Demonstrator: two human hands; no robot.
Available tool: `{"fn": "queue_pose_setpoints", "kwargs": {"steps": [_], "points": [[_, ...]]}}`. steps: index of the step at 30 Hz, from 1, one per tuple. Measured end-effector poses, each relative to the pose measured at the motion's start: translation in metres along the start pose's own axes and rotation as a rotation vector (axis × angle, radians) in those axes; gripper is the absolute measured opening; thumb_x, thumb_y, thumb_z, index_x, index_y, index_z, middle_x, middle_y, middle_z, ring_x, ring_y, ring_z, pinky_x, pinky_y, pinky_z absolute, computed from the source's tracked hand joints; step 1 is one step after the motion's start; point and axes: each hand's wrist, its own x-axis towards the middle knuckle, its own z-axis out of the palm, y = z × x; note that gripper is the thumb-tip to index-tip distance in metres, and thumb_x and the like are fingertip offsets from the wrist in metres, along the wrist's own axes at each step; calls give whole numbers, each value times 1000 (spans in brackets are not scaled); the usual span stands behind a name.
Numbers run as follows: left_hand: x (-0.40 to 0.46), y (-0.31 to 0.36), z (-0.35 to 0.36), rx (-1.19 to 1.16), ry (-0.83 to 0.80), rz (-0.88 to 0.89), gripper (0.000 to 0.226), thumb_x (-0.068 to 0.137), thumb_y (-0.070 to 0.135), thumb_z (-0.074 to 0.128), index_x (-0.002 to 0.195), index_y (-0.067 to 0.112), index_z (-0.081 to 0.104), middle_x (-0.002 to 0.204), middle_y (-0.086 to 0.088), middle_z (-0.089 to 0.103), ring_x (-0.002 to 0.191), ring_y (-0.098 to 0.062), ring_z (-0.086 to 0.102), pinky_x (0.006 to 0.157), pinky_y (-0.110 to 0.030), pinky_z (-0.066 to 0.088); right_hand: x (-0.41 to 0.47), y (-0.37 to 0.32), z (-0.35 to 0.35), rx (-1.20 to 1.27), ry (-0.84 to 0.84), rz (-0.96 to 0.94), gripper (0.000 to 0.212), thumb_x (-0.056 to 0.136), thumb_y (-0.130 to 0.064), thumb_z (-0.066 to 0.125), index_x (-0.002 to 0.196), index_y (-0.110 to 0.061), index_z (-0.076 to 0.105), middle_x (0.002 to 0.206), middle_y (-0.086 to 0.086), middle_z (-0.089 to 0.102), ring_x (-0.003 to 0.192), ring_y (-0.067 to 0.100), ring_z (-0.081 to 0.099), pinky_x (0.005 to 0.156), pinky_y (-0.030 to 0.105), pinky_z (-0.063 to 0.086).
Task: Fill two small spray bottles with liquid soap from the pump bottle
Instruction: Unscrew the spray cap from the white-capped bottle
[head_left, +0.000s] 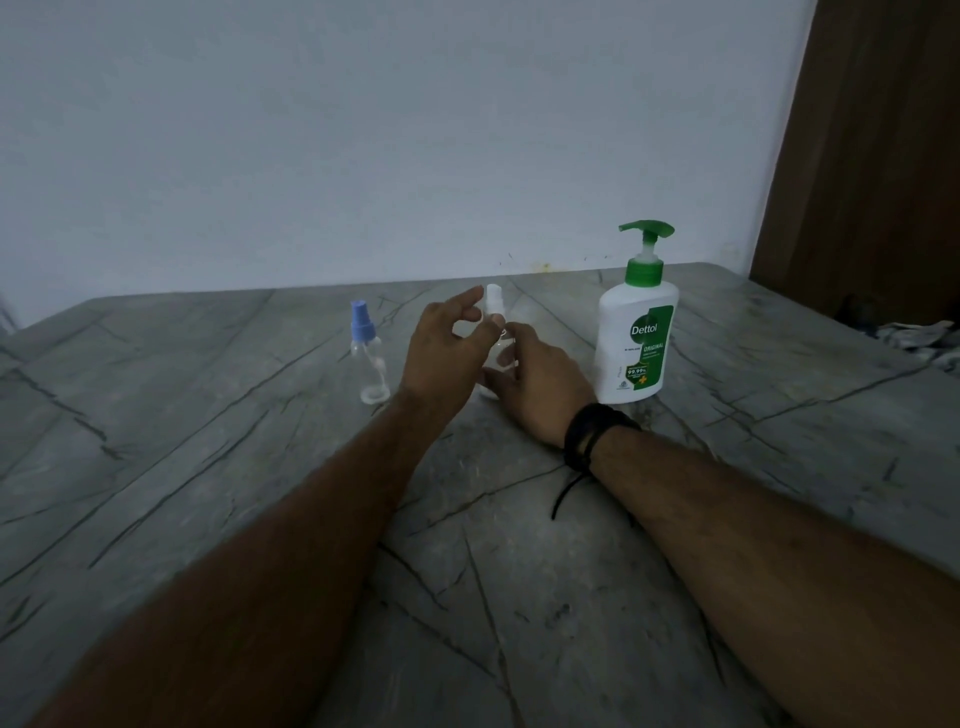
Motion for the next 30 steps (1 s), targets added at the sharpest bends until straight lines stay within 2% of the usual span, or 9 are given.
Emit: {"fn": "queue_pose_setpoints", "kwargs": {"steps": [3, 5, 9, 12, 14, 17, 20, 26, 30], "points": [[-1, 2, 0, 29, -30, 0, 39, 88, 43, 61, 123, 29, 65, 115, 6, 64, 99, -23, 64, 85, -48, 55, 1, 0, 0, 7, 7, 11, 61, 96, -42, 62, 146, -18, 38, 123, 0, 65, 107, 20, 64, 91, 35, 50], [-1, 4, 0, 21, -20, 1, 31, 88, 43, 63, 115, 29, 68, 111, 7, 66, 97, -21, 65, 86, -48, 55, 1, 0, 1, 11, 6, 20, 63, 95, -43, 62, 147, -18, 37, 124, 0, 65, 107, 20, 64, 92, 36, 50], [1, 14, -3, -40, 58, 52, 23, 88, 42, 66, 108, 32, 62, 103, 5, 64, 90, -20, 66, 73, -37, 55, 2, 2, 2, 5, -5, 16, 64, 96, -43, 62, 148, -17, 36, 126, 1, 64, 107, 20, 64, 90, 33, 48], [1, 32, -8, -223, 178, 67, 23, 91, 35, 66, 109, 30, 54, 97, 7, 62, 86, -20, 66, 64, -25, 52, 2, 2, 3, 6, -6, 28, 64, 95, -43, 62, 148, -17, 36, 127, 1, 63, 109, 21, 64, 96, 36, 50], [1, 40, -11, -302, 246, 69, 24, 91, 31, 66, 110, 26, 52, 98, 5, 62, 84, -21, 66, 60, -24, 53, 3, 2, 4, -2, -2, 40, 65, 95, -44, 63, 148, -17, 36, 128, 1, 63, 109, 20, 63, 98, 37, 50], [1, 39, -8, -245, 308, 105, 19, 93, 31, 63, 107, 22, 53, 96, 5, 64, 77, -18, 65, 62, -29, 55, 4, 4, 5, 2, 12, 50, 67, 94, -45, 64, 148, -18, 35, 127, 1, 64, 109, 20, 64, 97, 37, 51], [-3, 34, -5, -167, 330, 136, 18, 96, 29, 57, 104, 13, 52, 89, 6, 62, 58, -4, 55, 56, -22, 49, 3, 4, 4, 17, 11, 56, 70, 93, -47, 64, 149, -18, 33, 129, 3, 64, 110, 21, 64, 98, 39, 51], [-2, 37, -12, -271, 271, 119, 20, 91, 23, 61, 106, 16, 51, 106, -1, 67, 94, -19, 68, 79, -40, 60, 4, 4, 5, -29, -3, 52, 60, 96, -44, 61, 145, -19, 38, 129, 3, 64, 111, 21, 64, 97, 39, 51], [-4, 26, -9, -202, 176, 54, 14, 92, 16, 60, 103, 12, 52, 93, -5, 68, 87, -21, 70, 77, -49, 59, 2, 2, 5, 33, 27, 53, 79, 90, -54, 64, 151, -20, 29, 138, 4, 58, 115, 21, 62, 95, 35, 50]]}}
